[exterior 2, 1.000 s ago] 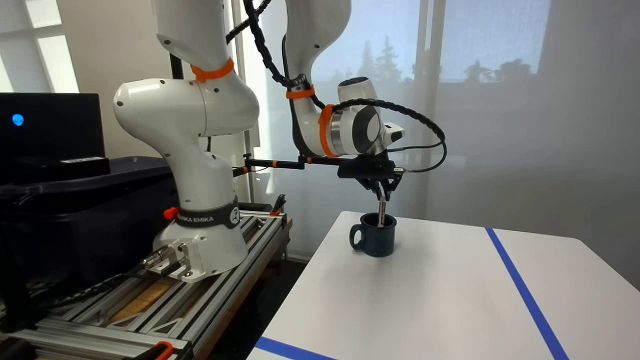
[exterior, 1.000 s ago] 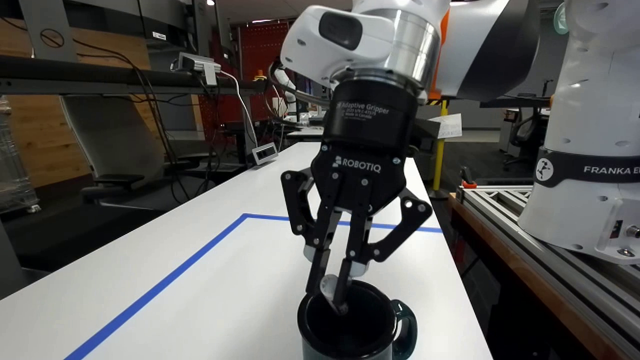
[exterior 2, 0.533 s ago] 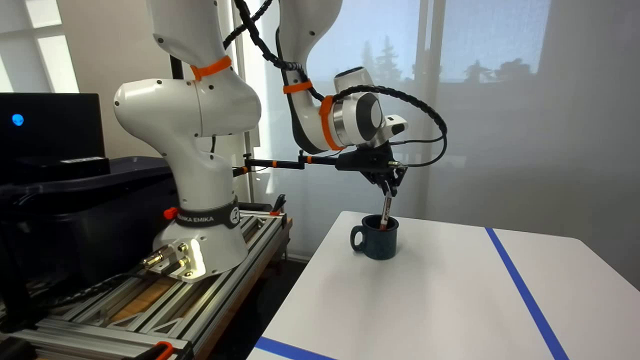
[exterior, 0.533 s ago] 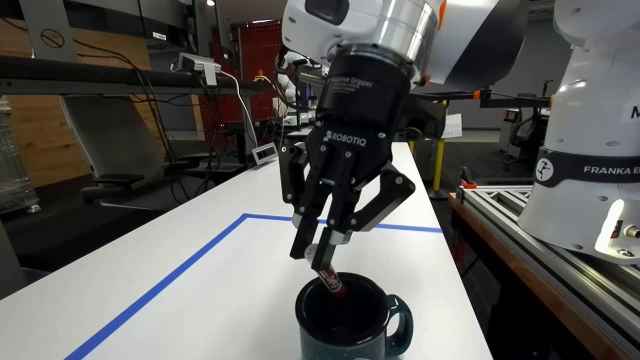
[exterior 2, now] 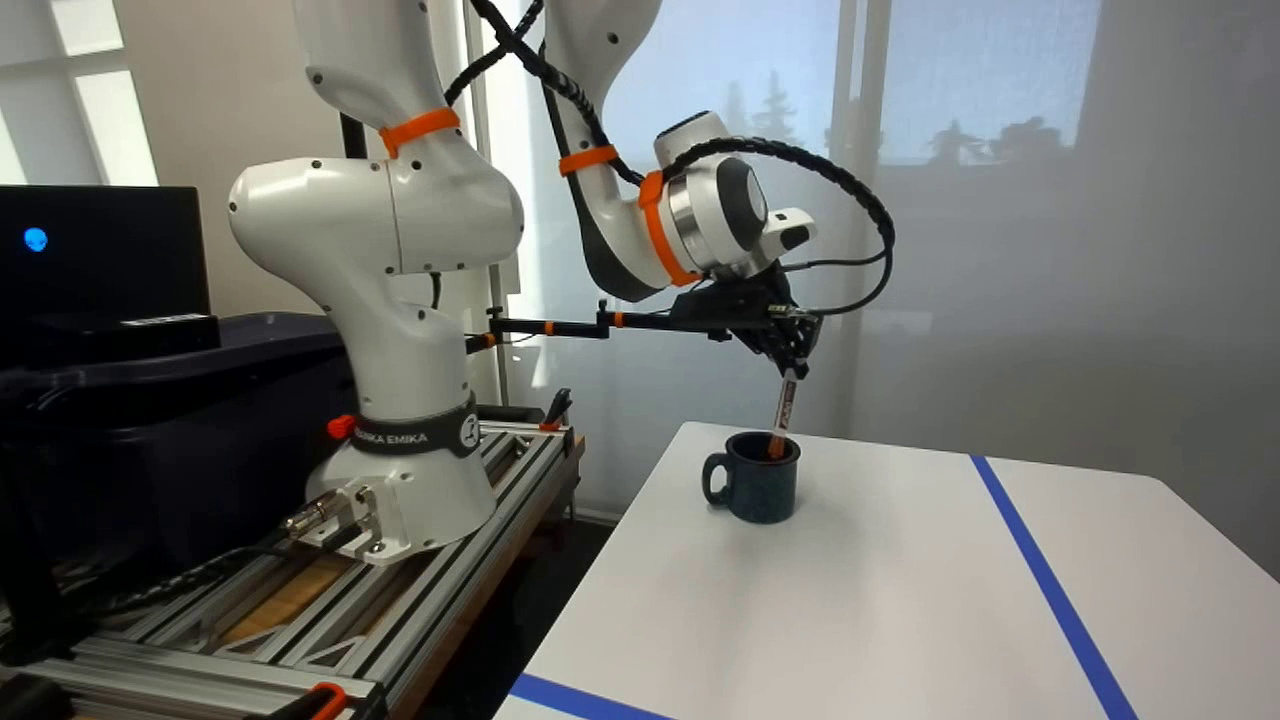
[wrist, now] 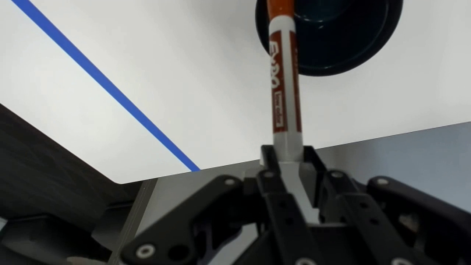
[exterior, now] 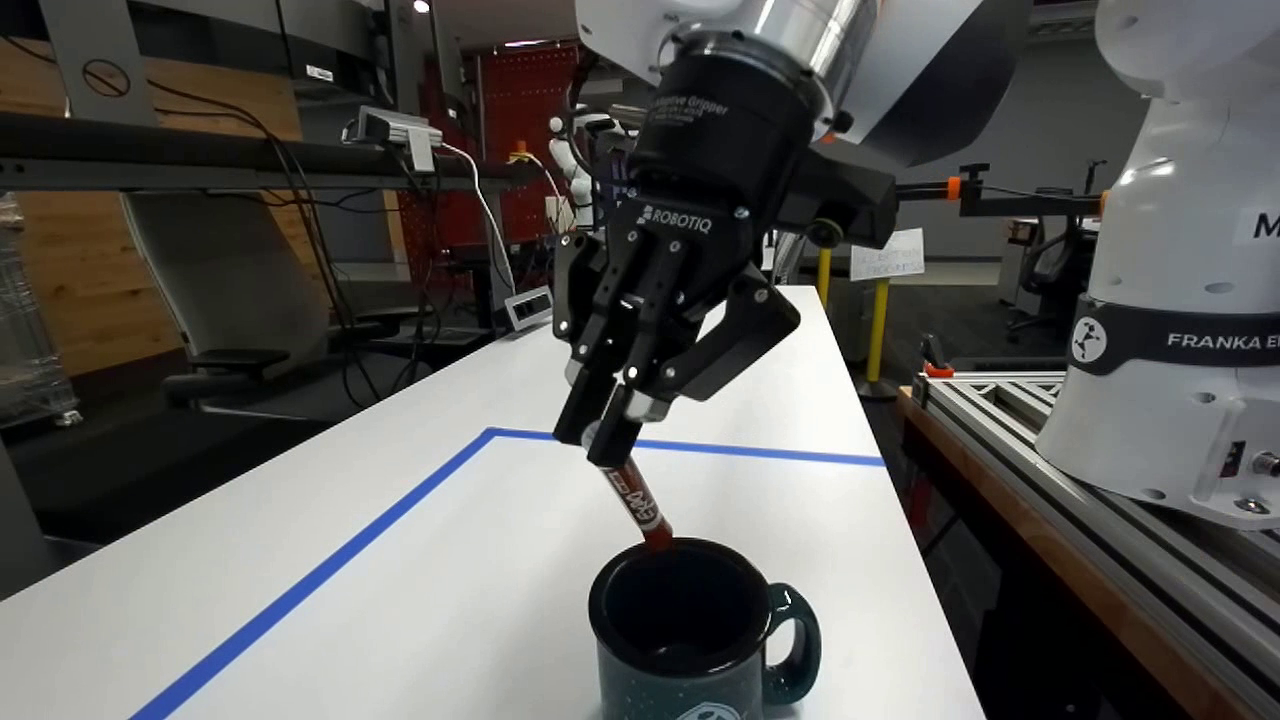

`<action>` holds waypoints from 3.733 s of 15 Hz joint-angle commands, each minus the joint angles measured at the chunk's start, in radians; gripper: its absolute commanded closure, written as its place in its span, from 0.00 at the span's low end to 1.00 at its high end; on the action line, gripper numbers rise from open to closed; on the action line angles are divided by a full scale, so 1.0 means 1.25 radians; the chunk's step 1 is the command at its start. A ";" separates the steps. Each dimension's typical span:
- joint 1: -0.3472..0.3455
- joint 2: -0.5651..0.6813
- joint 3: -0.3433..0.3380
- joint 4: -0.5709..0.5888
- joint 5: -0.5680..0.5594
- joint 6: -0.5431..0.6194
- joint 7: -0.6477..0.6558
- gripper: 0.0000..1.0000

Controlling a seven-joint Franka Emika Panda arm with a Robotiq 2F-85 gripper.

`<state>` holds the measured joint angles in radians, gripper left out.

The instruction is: Remove the red marker from the mug.

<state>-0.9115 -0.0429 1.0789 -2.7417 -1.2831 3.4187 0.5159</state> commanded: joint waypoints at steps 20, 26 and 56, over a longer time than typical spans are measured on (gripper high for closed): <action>-0.205 -0.220 -0.005 0.008 -0.707 0.143 0.719 0.95; -0.366 -0.331 0.198 0.035 -0.747 0.192 0.838 0.95; -0.344 0.273 0.071 0.084 -0.762 -0.215 0.257 0.95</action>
<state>-1.4678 0.1864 1.3281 -2.6214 -2.2374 3.1971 0.9351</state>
